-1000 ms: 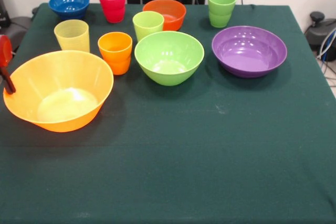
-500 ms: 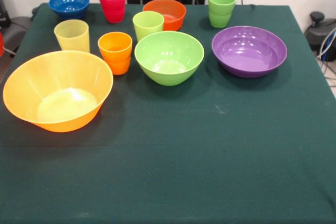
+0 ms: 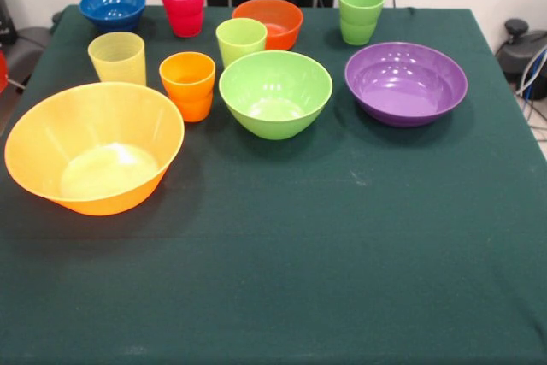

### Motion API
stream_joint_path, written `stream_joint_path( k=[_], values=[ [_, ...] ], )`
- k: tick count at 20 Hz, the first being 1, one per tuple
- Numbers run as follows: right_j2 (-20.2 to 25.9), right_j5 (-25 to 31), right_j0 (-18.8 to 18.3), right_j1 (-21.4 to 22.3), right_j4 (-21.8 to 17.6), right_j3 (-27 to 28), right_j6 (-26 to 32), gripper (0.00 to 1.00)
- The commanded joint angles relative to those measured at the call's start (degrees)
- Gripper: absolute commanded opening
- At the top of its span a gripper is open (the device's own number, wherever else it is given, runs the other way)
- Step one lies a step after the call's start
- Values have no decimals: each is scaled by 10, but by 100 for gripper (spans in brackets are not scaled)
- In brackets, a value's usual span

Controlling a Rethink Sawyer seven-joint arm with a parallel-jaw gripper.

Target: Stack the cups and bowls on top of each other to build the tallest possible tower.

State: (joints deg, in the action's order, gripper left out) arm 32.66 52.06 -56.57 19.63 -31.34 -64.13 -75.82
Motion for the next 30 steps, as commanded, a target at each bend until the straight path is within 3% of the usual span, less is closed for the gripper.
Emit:
stream_joint_path(
  k=[1,5,6,13,30],
  values=[
    [11,38,8,-3,-26,-29,158,0],
    [16,35,5,-2,-28,-31,174,0],
    [17,37,5,-2,-28,-32,178,100],
    [6,53,12,-2,-25,-26,155,100],
    [2,25,7,8,-24,-58,128,100]
  ],
)
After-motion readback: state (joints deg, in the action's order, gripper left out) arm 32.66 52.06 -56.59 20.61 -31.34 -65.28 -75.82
